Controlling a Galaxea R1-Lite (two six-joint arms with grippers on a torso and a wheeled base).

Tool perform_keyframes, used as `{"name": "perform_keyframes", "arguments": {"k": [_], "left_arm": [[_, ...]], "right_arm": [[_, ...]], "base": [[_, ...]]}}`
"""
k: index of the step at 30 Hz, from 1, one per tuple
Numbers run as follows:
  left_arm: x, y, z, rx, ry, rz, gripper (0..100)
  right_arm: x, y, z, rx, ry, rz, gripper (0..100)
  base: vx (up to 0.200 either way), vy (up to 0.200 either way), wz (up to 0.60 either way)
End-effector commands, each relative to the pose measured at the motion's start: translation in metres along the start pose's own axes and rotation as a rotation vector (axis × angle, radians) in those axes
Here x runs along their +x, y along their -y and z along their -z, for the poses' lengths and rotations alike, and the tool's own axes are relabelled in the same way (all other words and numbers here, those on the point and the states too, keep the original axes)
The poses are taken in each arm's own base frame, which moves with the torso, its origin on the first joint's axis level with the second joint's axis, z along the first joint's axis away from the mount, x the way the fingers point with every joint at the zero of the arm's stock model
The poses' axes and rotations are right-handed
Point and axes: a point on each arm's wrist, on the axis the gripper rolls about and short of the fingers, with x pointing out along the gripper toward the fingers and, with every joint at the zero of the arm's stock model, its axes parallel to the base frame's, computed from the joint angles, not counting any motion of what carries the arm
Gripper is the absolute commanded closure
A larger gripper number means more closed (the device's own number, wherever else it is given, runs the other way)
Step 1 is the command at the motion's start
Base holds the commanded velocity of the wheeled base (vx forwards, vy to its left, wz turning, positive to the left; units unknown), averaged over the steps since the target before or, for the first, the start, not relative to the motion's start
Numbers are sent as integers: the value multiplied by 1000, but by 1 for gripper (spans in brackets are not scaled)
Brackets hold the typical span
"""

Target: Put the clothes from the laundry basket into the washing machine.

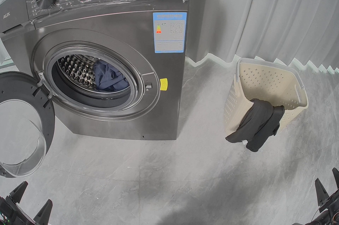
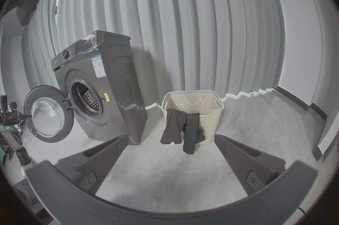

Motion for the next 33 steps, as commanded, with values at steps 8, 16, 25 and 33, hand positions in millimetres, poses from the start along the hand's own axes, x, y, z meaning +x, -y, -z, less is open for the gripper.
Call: {"name": "perform_keyframes", "arguments": {"k": [8, 16, 25, 33], "left_arm": [[-6, 4, 8, 128, 76, -163, 0], [-10, 4, 8, 39, 60, -163, 0], [-11, 3, 7, 30, 69, -217, 0], [-8, 2, 14, 113, 40, -198, 0]], "right_arm": [[-3, -1, 8, -45, 14, 25, 0], [-5, 0, 13, -70, -16, 57, 0], [-5, 0, 13, -72, -16, 57, 0], [-5, 0, 13, -72, -17, 59, 0]], "base": [[0, -125, 0], [0, -200, 0], [0, -178, 0], [0, 0, 0]]}}
